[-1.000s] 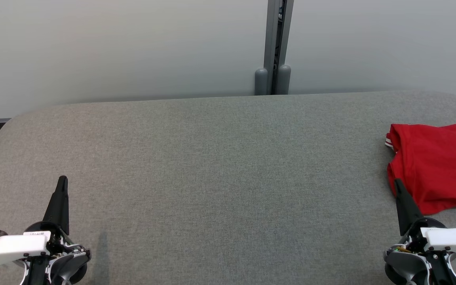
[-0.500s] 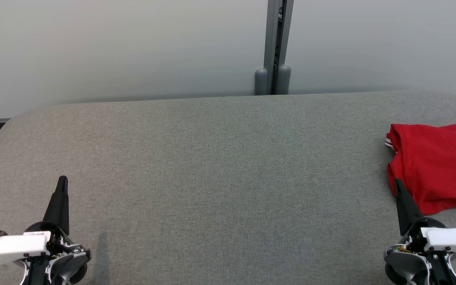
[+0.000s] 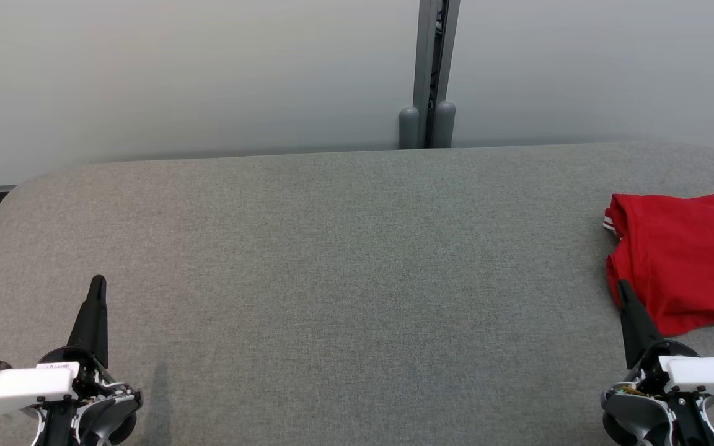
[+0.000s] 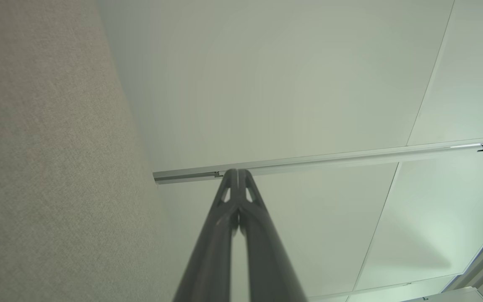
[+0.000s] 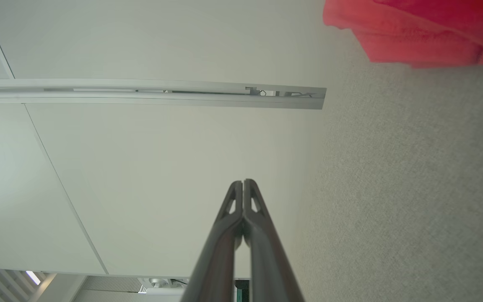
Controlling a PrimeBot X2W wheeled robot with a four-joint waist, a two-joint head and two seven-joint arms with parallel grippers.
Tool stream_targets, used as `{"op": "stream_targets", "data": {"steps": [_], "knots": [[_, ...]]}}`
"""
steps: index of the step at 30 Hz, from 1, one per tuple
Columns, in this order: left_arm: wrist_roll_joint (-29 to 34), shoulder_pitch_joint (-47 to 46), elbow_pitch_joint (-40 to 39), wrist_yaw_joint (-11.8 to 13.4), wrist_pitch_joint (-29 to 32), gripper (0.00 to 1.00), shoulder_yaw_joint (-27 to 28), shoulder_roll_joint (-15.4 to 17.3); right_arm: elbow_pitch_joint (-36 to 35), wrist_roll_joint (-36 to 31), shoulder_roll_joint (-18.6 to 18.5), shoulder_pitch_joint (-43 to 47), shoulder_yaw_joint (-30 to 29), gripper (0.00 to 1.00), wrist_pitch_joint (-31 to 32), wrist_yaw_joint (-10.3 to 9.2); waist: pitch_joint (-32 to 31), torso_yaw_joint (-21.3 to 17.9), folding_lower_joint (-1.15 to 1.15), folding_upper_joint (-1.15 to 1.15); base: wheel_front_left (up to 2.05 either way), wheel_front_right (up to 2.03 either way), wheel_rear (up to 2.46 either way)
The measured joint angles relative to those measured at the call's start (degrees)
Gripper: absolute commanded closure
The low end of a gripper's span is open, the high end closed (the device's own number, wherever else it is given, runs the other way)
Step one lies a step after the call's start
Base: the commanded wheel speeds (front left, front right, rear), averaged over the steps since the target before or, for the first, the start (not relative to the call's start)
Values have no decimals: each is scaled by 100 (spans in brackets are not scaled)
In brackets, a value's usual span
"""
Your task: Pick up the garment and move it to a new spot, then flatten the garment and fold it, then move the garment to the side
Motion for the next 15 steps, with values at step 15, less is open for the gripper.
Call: {"op": "stream_targets", "data": {"steps": [15], "knots": [[11,0,1,0,16,100,12,-8,1,-1,3,0,-5,100,1,0,0,0,0,0,0,0,0]]}}
